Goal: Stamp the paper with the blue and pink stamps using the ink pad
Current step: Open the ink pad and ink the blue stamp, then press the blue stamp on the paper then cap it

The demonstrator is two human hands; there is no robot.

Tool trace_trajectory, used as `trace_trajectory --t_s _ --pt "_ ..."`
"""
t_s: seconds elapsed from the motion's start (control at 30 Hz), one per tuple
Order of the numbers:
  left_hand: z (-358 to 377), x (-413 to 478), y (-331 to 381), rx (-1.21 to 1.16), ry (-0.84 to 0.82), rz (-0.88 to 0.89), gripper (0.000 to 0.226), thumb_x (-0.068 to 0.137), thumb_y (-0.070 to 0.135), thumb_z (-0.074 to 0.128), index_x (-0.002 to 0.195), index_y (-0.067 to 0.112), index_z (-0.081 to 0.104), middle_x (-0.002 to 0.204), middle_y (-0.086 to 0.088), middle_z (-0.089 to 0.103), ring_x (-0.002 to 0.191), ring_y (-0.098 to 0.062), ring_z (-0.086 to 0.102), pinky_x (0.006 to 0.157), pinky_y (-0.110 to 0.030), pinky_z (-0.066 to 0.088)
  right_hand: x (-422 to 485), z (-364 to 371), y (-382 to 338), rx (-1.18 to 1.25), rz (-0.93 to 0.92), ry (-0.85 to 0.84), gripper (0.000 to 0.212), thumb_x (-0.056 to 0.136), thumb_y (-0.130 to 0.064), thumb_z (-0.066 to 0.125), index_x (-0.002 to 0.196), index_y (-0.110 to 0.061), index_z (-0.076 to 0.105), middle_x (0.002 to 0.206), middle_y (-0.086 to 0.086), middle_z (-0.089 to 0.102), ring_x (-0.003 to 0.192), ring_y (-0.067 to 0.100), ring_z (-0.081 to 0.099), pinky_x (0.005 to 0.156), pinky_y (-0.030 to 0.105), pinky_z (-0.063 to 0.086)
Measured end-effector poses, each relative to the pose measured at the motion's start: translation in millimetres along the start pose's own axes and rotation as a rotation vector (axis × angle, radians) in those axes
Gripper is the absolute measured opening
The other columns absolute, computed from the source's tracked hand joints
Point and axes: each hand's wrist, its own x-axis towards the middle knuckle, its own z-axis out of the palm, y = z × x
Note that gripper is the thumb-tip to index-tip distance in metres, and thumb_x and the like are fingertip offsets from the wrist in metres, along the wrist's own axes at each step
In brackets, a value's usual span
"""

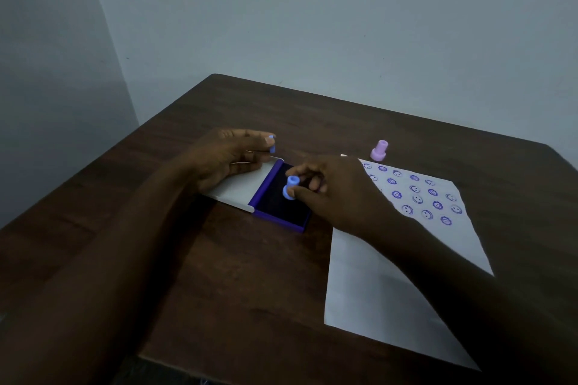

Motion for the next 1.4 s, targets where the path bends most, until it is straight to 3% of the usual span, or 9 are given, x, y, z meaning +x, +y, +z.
trace_trajectory --t_s 0.13,0.23,0.5,0.67,0.8,1.07,1.2,1.3,1.4 --pt "0 0 1 0.012 0.006 -0.006 0.032 0.068 0.033 0.08 0.098 0.021 0.08 0.091 0.006 0.083 0.081 -0.004 0.076 0.075 -0.02 0.062 1 -2 -6 -0.052 -0.023 -0.026 0.022 0.084 -0.03 0.074 0.106 -0.025 0.073 0.071 -0.022 0.053 0.064 -0.011 0.048 0.061 0.001 0.032" --pt "0 0 1 0.0 0.011 -0.002 0.039 0.064 0.034 0.08 0.1 0.02 0.079 0.09 0.006 0.083 0.081 -0.004 0.076 0.072 -0.02 0.061 7 -6 -9 -0.077 -0.019 -0.091 0.023 0.084 -0.027 0.075 0.107 -0.022 0.074 0.089 -0.01 0.07 0.067 -0.004 0.051 0.063 0.003 0.031" --pt "-1 1 0 -0.023 0.003 0.025 0.041 0.064 0.033 0.081 0.102 0.02 0.079 0.092 0.004 0.083 0.079 -0.004 0.077 0.069 -0.018 0.06 16 -8 -13 -0.13 0.031 -0.159 0.027 0.082 -0.029 0.077 0.107 -0.019 0.075 0.099 0.0 0.076 0.079 0.008 0.062 0.069 0.02 0.044" --pt "-1 2 -1 -0.025 0.004 0.029 0.028 0.072 0.028 0.08 0.099 0.02 0.079 0.09 0.004 0.083 0.078 -0.004 0.077 0.068 -0.018 0.06 17 -6 -13 -0.154 0.034 -0.174 0.025 0.083 -0.028 0.077 0.106 -0.018 0.075 0.096 -0.001 0.076 0.074 0.004 0.06 0.061 0.009 0.037" --pt "-2 1 -1 -0.027 0.025 0.024 0.018 0.087 0.02 0.075 0.105 0.019 0.079 0.094 0.003 0.083 0.084 -0.007 0.077 0.075 -0.021 0.062 17 -5 -13 -0.164 0.042 -0.173 0.025 0.082 -0.029 0.076 0.106 -0.02 0.076 0.095 -0.001 0.076 0.07 0.004 0.058 0.06 0.009 0.036" --pt "-6 -1 -1 -0.064 0.005 0.052 0.026 0.072 0.027 0.08 0.098 0.022 0.08 0.095 0.003 0.083 0.087 -0.008 0.077 0.073 -0.021 0.062 22 -10 -15 -0.129 0.037 -0.231 0.025 0.081 -0.027 0.079 0.105 -0.023 0.075 0.094 -0.008 0.073 0.072 -0.004 0.059 0.058 0.005 0.039" --pt "-19 8 -12 -0.131 -0.017 0.07 0.033 0.075 0.029 0.084 0.107 0.022 0.082 0.116 -0.003 0.08 0.105 -0.015 0.077 0.079 -0.024 0.062 13 -24 -4 0.139 0.11 -0.054 0.026 0.08 -0.029 0.081 0.104 -0.024 0.075 0.084 -0.016 0.07 0.071 -0.015 0.061 0.061 -0.006 0.037" --pt "-29 33 -23 -0.166 -0.034 0.049 0.043 0.09 0.027 0.076 0.132 0.017 0.069 0.134 -0.009 0.071 0.12 -0.022 0.071 0.091 -0.032 0.06 -4 -50 18 0.351 0.247 0.203 0.033 0.076 -0.034 0.083 0.107 -0.027 0.075 0.08 -0.014 0.076 0.073 -0.011 0.067 0.061 0.007 0.045" --pt "-38 56 -32 -0.145 -0.057 0.026 0.05 0.092 0.03 0.075 0.139 0.018 0.063 0.142 -0.01 0.066 0.128 -0.026 0.065 0.104 -0.043 0.055 -24 -70 41 0.317 0.343 0.24 0.032 0.073 -0.035 0.085 0.102 -0.028 0.077 0.079 -0.009 0.079 0.08 -0.003 0.071 0.074 0.025 0.056"
